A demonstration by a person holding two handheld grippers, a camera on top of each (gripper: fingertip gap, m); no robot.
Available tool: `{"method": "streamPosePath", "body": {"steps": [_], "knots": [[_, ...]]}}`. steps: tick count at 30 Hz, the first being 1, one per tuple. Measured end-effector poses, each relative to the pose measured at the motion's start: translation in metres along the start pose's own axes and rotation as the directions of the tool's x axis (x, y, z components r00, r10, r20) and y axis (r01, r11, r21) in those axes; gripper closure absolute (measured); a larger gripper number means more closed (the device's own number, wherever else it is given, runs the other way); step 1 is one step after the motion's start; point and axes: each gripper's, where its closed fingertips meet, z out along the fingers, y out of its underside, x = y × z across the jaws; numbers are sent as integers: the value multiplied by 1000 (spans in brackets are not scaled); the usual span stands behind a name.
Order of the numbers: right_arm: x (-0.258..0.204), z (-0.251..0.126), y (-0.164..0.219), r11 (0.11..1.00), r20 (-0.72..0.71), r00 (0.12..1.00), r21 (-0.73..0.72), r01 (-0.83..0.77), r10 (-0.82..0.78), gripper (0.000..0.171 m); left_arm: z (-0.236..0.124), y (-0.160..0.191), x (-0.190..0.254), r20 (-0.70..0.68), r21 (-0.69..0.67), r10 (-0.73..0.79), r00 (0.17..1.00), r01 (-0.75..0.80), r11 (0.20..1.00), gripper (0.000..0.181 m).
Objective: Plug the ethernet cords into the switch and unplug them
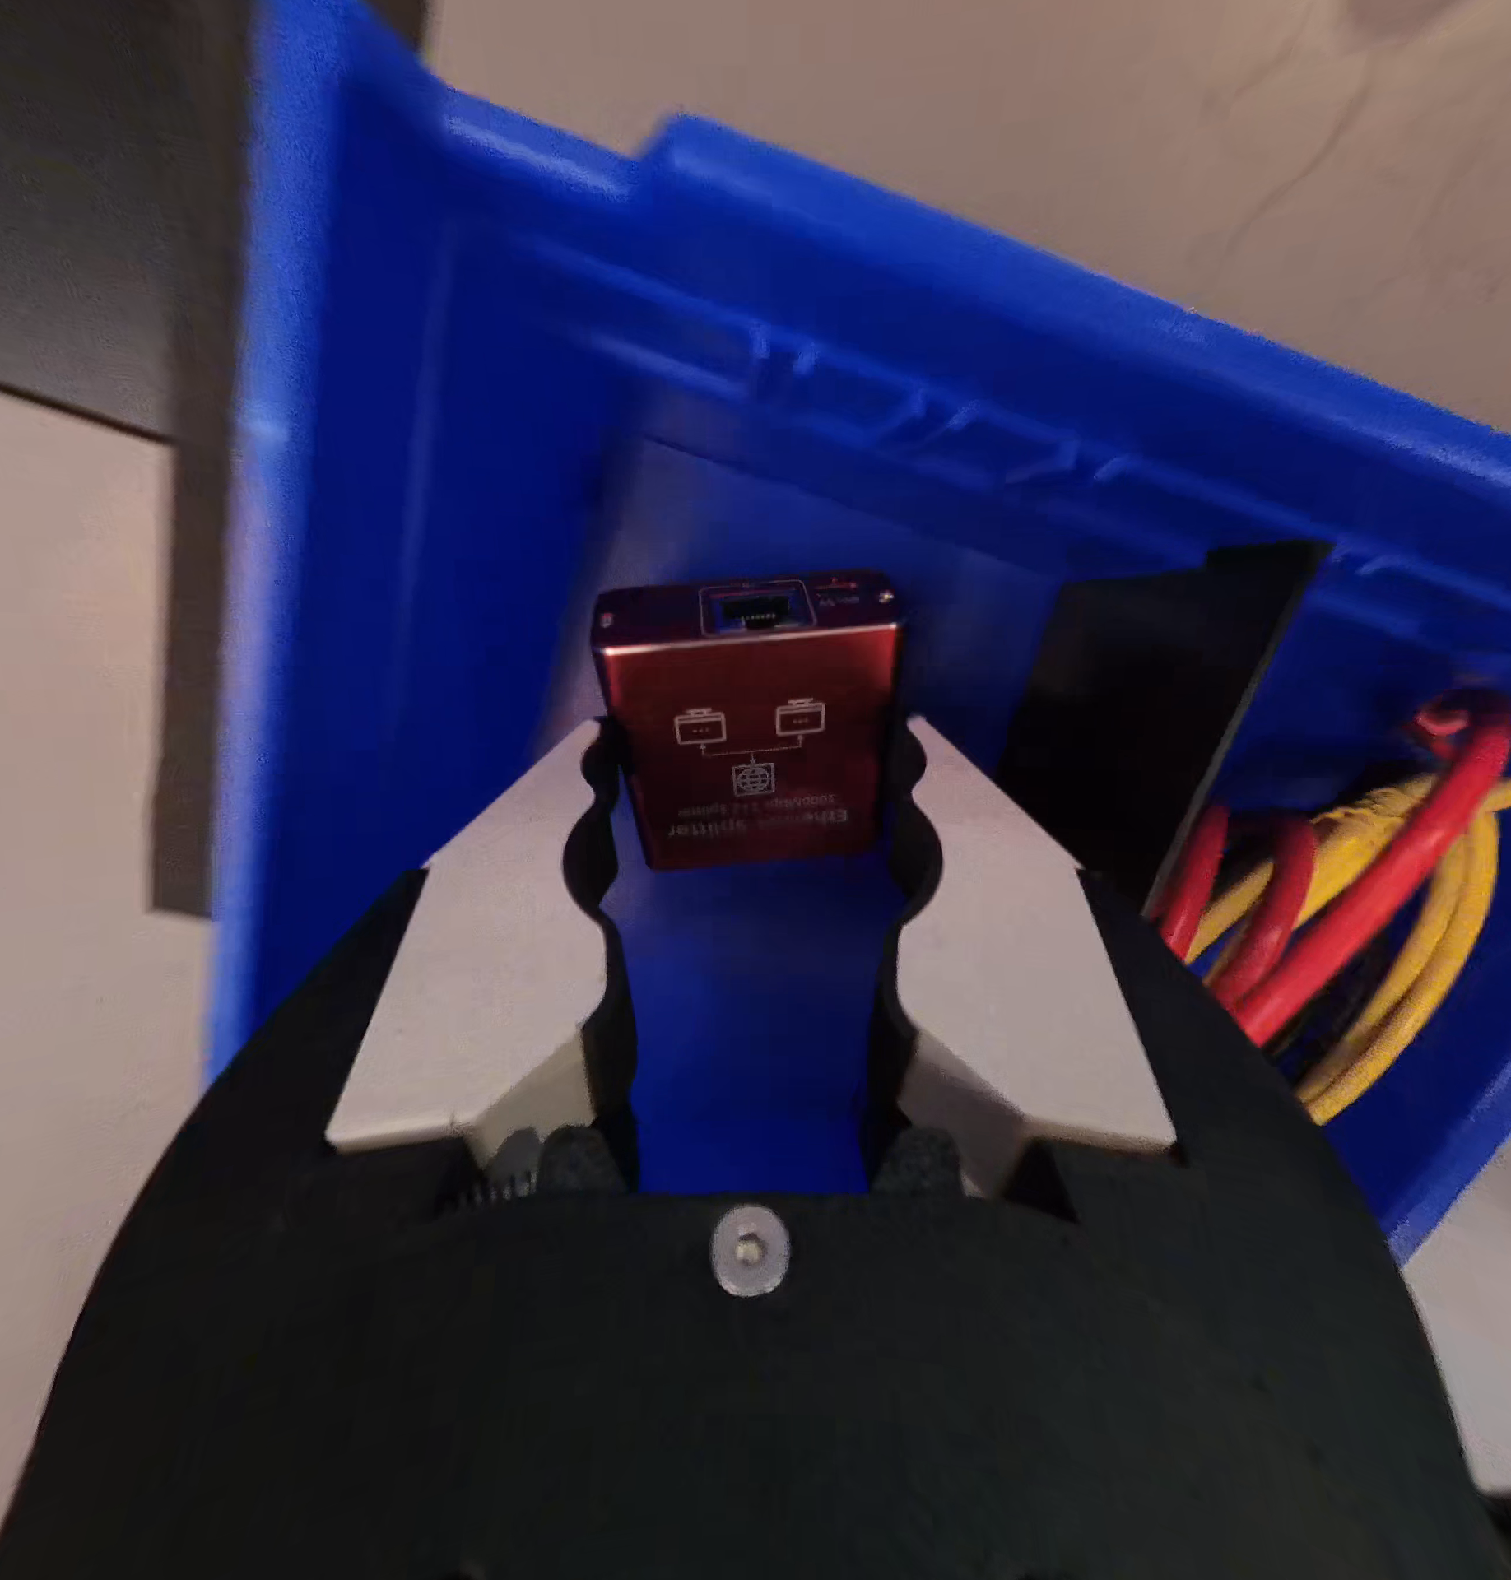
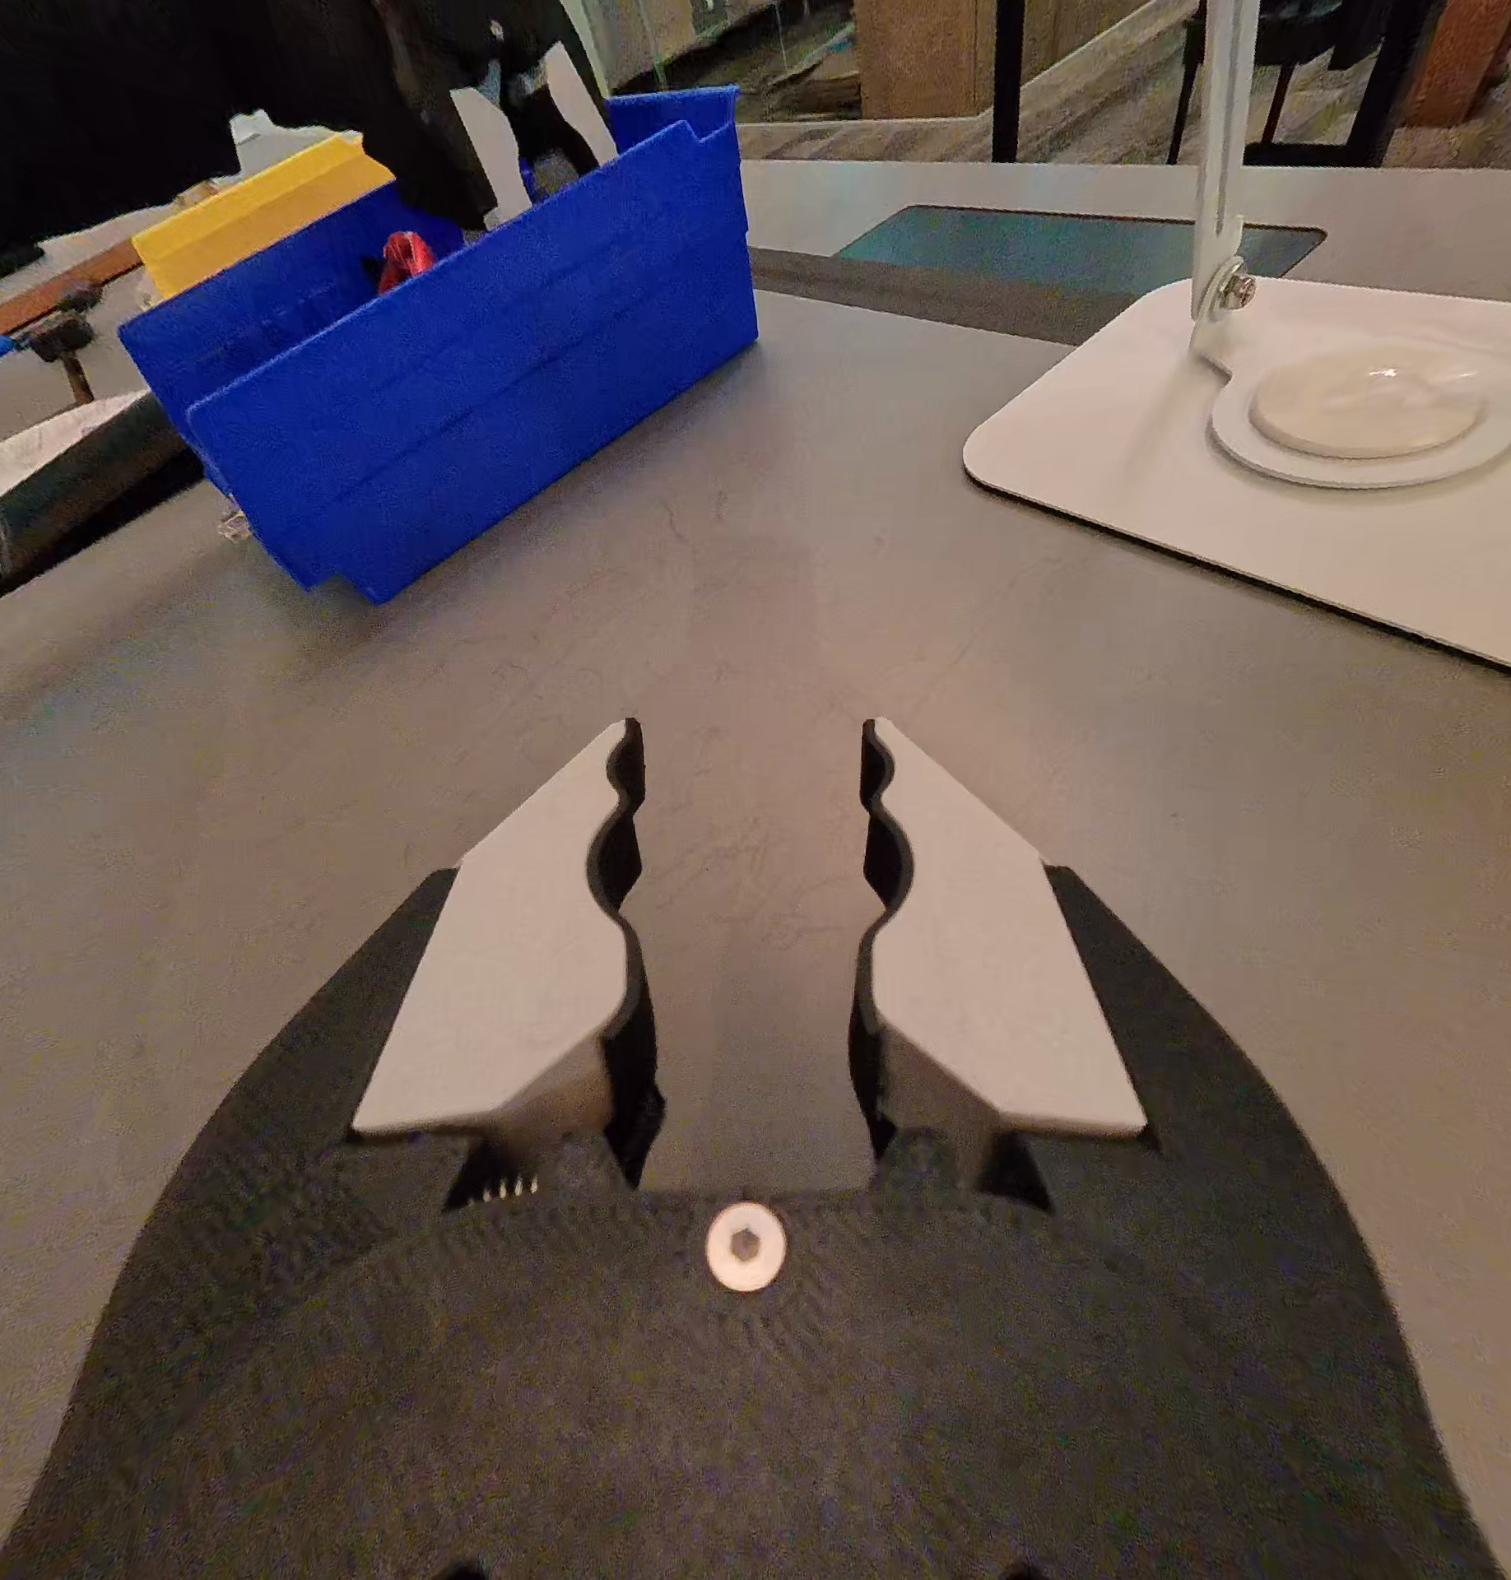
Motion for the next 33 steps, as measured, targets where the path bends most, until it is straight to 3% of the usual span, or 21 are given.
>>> {"method": "streamPosePath", "body": {"steps": [3, 5, 7, 9, 11, 12, 14, 16, 17, 19, 20, 21, 24, 26, 28, 29, 32, 33], "knots": [[0, 0, 0, 1000, 0, 1000, -2, -2, 2, 122, -46, -22, -10, 76, 216, -57, 996, 39, 976, 120], [0, 0, 0, 1000, -1, 1000, -4, -2, 2, 122, -100, -52, -4, 93, 476, -103, 990, 47, 878, 120], [0, 1, 1, 1000, -1, 1000, -5, -3, 3, 123, -173, -83, 17, 48, 759, -124, 991, 44, 650, 120], [0, 1, 1, 1000, -2, 1000, -8, -3, 3, 123, -241, -100, 49, -18, 930, -87, 996, 48, 364, 121], [0, 1, 1, 1000, -3, 1000, -8, -2, 2, 123, -294, -105, 85, -44, 995, -14, 999, 46, 88, 117], [0, 1, 1, 1000, -3, 1000, -8, -2, 2, 123, -311, -106, 96, -51, 998, -18, 999, 51, -21, 99], [0, 1, 1, 1000, -4, 1000, -7, -1, 1, 123, -327, -109, 123, -74, 987, 25, 997, 77, -144, 89], [-1, 1, 1, 1000, -3, 1000, -8, 1, -1, 123, -331, -118, 144, -87, 974, 48, 995, 96, -204, 83], [-1, 0, 1, 1000, -2, 1000, -7, 1, -1, 123, -331, -121, 157, -85, 969, 69, 994, 99, -227, 95], [0, 0, 1, 1000, -3, 1000, -10, -3, 3, 123, -321, -127, 175, -96, 969, 64, 993, 108, -224, 155], [0, 1, 2, 1000, -9, 1000, -13, -2, 2, 123, -307, -134, 181, -109, 977, 47, 993, 116, -179, 175], [0, 1, 2, 1000, -19, 1000, -19, 7, -8, 123, -287, -141, 192, -99, 986, 53, 994, 105, -127, 181], [-12, 1, 3, 999, -34, 999, -12, 42, -42, 114, -228, -165, 207, -219, 975, 18, 976, 219, -23, 166], [-38, 5, 10, 998, 10, 998, -27, 60, -60, 104, -179, -177, 226, -148, 980, -63, 987, 155, 122, 161], [-36, 8, 4, 992, -66, 990, -11, 126, -126, 96, -136, -186, 255, -188, 945, -56, 981, 196, 260, 156], [-27, 8, -5, 990, -98, 985, 8, 140, -139, 96, -121, -186, 256, -184, 929, -122, 975, 213, 303, 152], [12, 4, -38, 966, -189, 948, -31, 255, -257, 89, -104, -189, 283, -176, 914, -91, 980, 197, 355, 155], [32, 8, -42, 956, -226, 930, -86, 279, -292, 79, -100, -190, 289, -180, 915, -85, 980, 198, 352, 154]]}}
